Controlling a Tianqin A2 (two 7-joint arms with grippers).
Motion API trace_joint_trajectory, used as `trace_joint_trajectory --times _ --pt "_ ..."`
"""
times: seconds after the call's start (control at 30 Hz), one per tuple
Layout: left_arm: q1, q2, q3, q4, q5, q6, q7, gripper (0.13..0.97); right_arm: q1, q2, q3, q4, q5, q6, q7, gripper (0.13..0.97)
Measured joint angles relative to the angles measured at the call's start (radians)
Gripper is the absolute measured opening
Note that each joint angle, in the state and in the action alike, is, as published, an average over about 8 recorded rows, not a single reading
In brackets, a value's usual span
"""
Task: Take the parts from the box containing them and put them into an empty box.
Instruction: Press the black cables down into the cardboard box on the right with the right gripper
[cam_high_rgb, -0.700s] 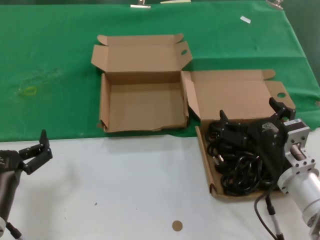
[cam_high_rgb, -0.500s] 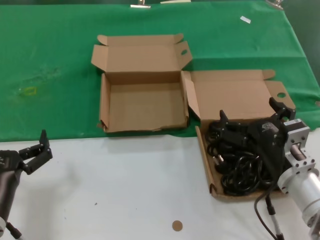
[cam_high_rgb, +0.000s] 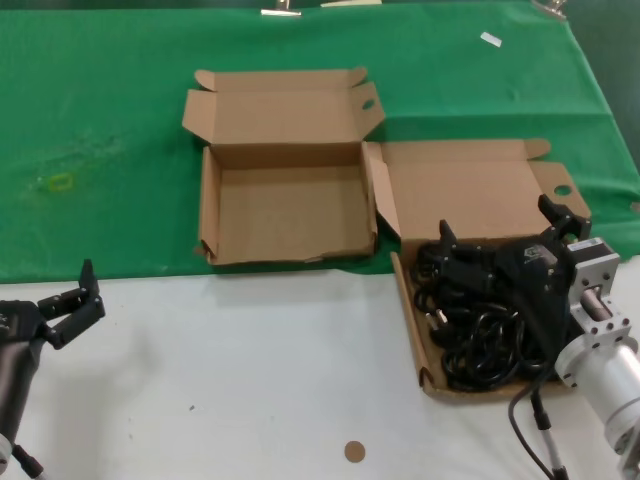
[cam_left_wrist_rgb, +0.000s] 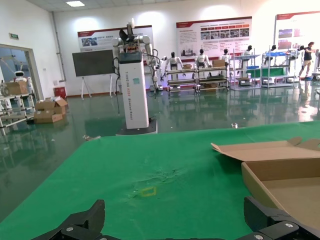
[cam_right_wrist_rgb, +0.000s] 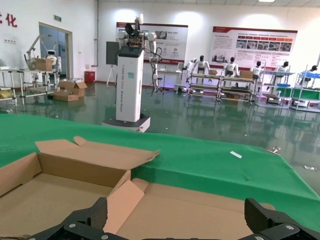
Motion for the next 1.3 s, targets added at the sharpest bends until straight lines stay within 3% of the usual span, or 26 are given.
trace_joint_trajectory --times 1.3 --pt "0.000 0.000 0.000 0.000 0.000 0.000 0.000 0.966 0.000 0.000 0.000 0.000 0.000 0.000 0.000 0.966"
